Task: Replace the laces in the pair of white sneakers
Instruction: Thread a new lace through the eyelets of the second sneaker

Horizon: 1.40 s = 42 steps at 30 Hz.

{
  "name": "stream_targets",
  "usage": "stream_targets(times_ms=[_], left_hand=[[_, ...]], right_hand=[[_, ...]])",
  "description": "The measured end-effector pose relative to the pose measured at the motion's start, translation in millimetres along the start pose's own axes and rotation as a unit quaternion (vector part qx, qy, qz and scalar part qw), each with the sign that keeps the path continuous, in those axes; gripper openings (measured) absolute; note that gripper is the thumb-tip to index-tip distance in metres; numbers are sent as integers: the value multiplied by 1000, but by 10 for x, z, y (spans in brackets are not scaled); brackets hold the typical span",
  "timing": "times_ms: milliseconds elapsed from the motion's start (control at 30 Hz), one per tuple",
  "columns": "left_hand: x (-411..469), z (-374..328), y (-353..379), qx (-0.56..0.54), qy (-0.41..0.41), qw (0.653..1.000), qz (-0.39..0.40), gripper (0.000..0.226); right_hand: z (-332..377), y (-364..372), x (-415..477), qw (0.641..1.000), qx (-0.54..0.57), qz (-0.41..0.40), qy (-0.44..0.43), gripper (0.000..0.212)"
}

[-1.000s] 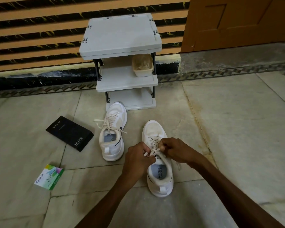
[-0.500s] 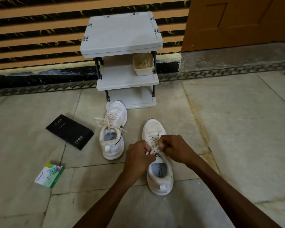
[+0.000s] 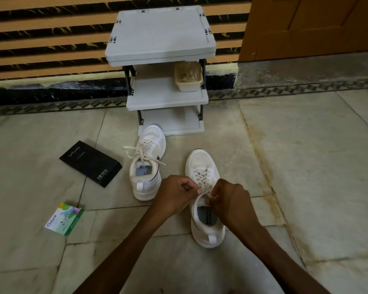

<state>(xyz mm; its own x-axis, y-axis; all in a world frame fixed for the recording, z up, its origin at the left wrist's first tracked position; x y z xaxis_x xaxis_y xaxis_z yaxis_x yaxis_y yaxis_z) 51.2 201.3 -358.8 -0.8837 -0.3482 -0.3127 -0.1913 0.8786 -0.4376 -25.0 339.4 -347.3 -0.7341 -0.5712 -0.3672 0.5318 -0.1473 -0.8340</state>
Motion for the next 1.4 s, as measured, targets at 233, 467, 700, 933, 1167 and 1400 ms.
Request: stream_targets(times_ms=[233, 467, 700, 933, 1167, 1400], left_hand=[[57, -42, 18, 21, 19, 1000, 8, 4], [74, -130, 67, 88, -8, 995, 48, 12], [105, -143, 43, 3, -116, 977, 176, 30], [92, -227, -54, 104, -27, 989, 98, 11], [-37, -144, 3, 120, -21, 992, 33, 27], [-31, -142, 12, 123, -30, 992, 26, 27]], right_hand=[[2, 56, -52, 998, 59, -31, 3, 22], [-30, 63, -152, 992, 107, -60, 19, 21], [-45, 108, -163, 991, 112, -46, 50, 32], [-215, 50, -81, 989, 125, -6, 84, 25], [-57, -48, -19, 998, 10, 53, 36, 21], [-41, -434, -42, 983, 177, 49, -5, 26]])
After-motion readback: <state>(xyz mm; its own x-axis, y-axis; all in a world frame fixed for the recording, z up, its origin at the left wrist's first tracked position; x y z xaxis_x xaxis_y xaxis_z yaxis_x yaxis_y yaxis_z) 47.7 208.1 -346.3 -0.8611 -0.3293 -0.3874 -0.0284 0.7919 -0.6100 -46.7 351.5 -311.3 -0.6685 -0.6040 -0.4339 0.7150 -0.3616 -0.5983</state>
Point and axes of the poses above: each hand's wrist, its own x-axis towards the middle knuckle, its own y-axis out of the palm, z = x × y, the point moved 10 cm from there along x, towards the middle knuckle, and after that the axes turned 8 degrees about z, right-handed, at the moved point
